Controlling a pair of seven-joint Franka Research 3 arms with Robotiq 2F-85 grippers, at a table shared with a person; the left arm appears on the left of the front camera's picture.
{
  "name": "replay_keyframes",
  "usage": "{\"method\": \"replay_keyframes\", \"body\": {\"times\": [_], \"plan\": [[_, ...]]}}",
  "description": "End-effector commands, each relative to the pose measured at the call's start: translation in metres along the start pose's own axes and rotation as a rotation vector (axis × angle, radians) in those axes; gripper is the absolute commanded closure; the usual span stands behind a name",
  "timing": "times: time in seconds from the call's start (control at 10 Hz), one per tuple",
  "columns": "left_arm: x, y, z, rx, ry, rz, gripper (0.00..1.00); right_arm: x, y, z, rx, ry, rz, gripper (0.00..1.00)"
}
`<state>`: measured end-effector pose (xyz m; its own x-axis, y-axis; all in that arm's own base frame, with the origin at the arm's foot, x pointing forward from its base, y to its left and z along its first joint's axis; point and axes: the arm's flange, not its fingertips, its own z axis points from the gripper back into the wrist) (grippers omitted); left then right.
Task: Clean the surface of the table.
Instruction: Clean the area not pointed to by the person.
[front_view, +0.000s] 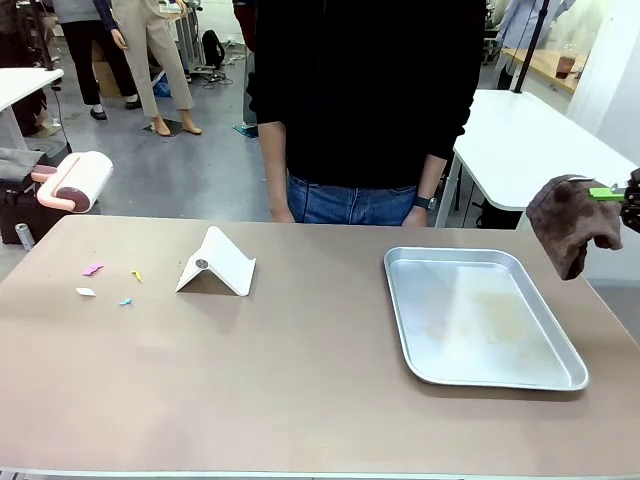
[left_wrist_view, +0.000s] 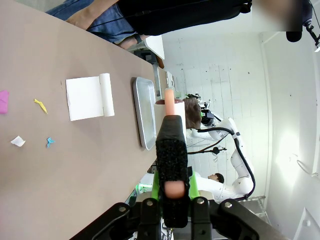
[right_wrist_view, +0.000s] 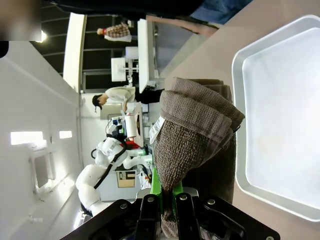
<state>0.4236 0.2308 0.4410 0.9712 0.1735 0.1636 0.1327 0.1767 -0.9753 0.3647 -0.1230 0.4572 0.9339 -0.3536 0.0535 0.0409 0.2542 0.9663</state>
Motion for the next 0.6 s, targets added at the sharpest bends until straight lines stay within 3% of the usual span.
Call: {"method": "replay_keyframes", "body": {"times": [0.0, 0.5], "plan": [[-0.0036, -0.0053, -0.0009, -0.002, -0.002, 0.012, 0.95, -0.0012, 0.0043, 0.0013, 0.003, -0.003, 0.004, 0.91], [-0.0036, -0.0053, -0.0009, -0.002, -0.002, 0.012, 0.95, -0.0012, 0.0043, 0.0013, 0.003, -0.003, 0.004, 0.91]]}}
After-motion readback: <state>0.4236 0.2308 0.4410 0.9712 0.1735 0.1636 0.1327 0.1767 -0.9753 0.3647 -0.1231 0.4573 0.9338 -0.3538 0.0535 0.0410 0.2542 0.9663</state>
